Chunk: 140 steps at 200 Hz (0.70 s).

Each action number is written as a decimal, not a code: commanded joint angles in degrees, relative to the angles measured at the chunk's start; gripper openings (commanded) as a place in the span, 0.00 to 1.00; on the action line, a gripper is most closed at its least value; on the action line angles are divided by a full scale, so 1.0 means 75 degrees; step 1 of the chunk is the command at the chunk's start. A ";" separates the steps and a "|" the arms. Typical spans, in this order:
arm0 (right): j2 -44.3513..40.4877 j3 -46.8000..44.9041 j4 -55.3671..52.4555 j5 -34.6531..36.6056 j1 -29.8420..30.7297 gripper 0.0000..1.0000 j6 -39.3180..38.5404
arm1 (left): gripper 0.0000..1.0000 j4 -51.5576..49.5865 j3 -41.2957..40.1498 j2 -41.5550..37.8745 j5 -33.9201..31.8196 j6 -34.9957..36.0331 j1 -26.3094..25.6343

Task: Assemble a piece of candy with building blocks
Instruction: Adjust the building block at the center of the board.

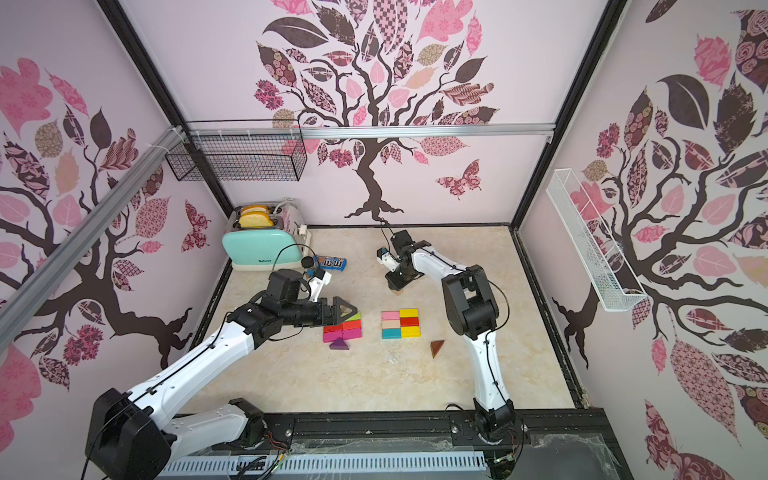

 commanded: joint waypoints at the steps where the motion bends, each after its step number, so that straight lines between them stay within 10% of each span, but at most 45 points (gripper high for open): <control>1: -0.0894 0.0102 -0.0497 -0.0575 0.0016 0.13 0.0420 | 0.97 0.0122 -0.0159 -0.0074 0.0156 0.0183 0.0048; 140: 0.0949 0.1669 -0.2535 -0.3736 -0.0992 0.16 0.1689 | 0.96 -0.0043 -0.0340 -0.0772 0.0721 0.0378 0.0046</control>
